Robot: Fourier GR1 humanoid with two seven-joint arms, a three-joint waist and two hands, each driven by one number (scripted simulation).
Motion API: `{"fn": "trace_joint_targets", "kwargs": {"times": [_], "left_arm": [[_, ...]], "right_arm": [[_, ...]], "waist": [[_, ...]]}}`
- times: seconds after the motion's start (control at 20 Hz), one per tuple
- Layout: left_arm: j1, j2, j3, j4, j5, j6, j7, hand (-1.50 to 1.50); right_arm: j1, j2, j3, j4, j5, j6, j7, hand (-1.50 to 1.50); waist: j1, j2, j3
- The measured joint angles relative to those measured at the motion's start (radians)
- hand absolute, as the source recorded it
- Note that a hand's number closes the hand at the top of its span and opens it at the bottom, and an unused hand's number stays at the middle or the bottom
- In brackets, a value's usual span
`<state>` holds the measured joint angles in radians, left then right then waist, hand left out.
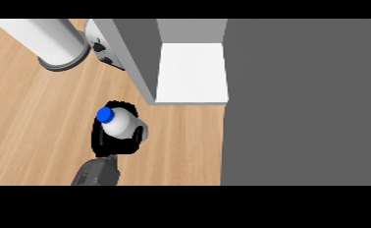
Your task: Pick up the bottled water, place it into the cabinet and close the cabinet
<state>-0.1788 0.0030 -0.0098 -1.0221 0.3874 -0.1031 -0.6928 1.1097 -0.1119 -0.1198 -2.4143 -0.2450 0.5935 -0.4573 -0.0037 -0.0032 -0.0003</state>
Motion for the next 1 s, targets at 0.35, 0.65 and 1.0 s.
{"fn": "trace_joint_targets", "kwargs": {"times": [0.35, 0.65, 1.0], "left_arm": [[0.031, -0.002, -0.204, -0.261, 0.028, 0.145, 0.131, 1.50], [0.037, -0.003, -0.363, -0.483, -0.005, 0.305, 0.282, 1.50], [-0.111, -0.003, -0.525, -0.565, -0.021, 0.592, 0.428, 1.50]], "right_arm": [[-0.030, -0.021, -0.034, 0.004, -0.005, -0.003, 0.010, -1.50], [-0.060, -0.024, -0.057, 0.011, -0.010, 0.001, 0.018, -1.50], [-0.070, -0.019, -0.044, 0.009, -0.019, 0.006, 0.038, -1.50]], "waist": [[0.004, -0.001, 0.000], [0.002, -0.001, 0.000], [-0.009, 0.002, 0.000]]}}
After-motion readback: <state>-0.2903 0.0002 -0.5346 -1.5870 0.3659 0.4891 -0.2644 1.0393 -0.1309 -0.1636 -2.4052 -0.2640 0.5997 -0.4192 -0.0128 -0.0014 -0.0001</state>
